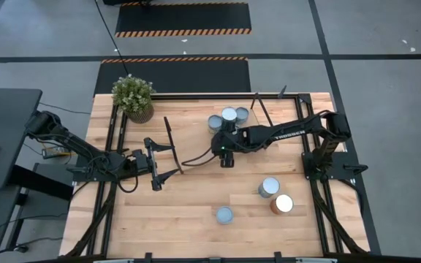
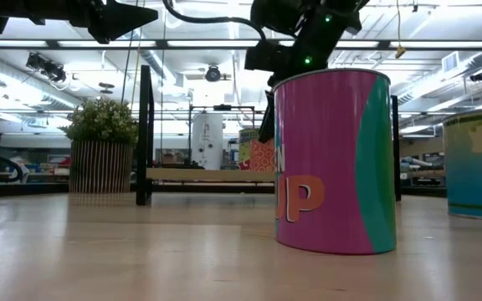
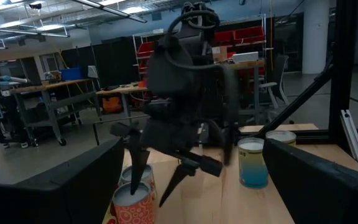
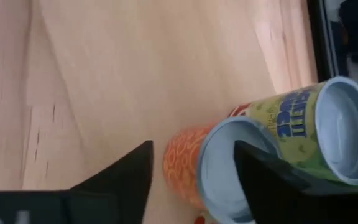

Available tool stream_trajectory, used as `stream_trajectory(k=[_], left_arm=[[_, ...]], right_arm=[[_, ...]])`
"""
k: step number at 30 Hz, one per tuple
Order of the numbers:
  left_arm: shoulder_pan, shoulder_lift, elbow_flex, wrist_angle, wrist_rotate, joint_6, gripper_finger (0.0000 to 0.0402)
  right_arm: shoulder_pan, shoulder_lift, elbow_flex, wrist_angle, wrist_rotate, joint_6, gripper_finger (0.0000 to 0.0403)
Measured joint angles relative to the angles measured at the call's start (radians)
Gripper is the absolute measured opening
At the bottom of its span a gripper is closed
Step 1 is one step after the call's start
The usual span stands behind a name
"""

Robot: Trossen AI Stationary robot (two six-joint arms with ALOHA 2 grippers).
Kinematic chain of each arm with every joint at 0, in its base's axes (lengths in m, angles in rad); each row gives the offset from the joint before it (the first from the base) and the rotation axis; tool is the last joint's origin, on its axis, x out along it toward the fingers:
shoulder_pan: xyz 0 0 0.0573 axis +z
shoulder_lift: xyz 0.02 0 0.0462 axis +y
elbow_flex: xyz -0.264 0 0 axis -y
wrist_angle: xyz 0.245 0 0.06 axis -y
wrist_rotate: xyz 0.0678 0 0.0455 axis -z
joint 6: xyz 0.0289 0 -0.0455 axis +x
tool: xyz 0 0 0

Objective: Pick and place cans onto a shelf
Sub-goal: Put the orange can on the shelf aligned with the other green can

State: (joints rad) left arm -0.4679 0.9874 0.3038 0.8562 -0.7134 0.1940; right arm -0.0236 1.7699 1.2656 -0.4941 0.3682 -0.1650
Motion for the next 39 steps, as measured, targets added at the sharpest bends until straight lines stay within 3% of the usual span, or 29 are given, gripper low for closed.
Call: stream_trajectory(k=[9,20,26,30,34,39], left_arm=[[0.000,0.000,0.000,0.000,0.000,0.000,0.0389],[0.000,0.000,0.000,0.001,0.000,0.001,0.0389],[0.000,0.000,0.000,0.000,0.000,0.001,0.0389],[0.000,0.000,0.000,0.000,0.000,0.001,0.0389],[0.000,0.000,0.000,0.000,0.000,0.000,0.0389],[0.000,0.000,0.000,0.000,0.000,0.001,0.0389]], right_arm=[[-0.032,0.005,-0.001,0.032,-0.022,0.117,0.0128],[-0.045,0.014,-0.001,0.028,-0.032,0.205,0.0108],[-0.044,0.013,0.000,0.030,-0.119,0.225,0.0053],[-0.045,0.010,0.001,0.026,-0.169,0.197,0.0011],[-0.045,0.010,0.020,-0.015,-0.220,0.124,0.0018],[-0.051,0.007,0.094,-0.200,-0.254,-0.010,0.0013]])
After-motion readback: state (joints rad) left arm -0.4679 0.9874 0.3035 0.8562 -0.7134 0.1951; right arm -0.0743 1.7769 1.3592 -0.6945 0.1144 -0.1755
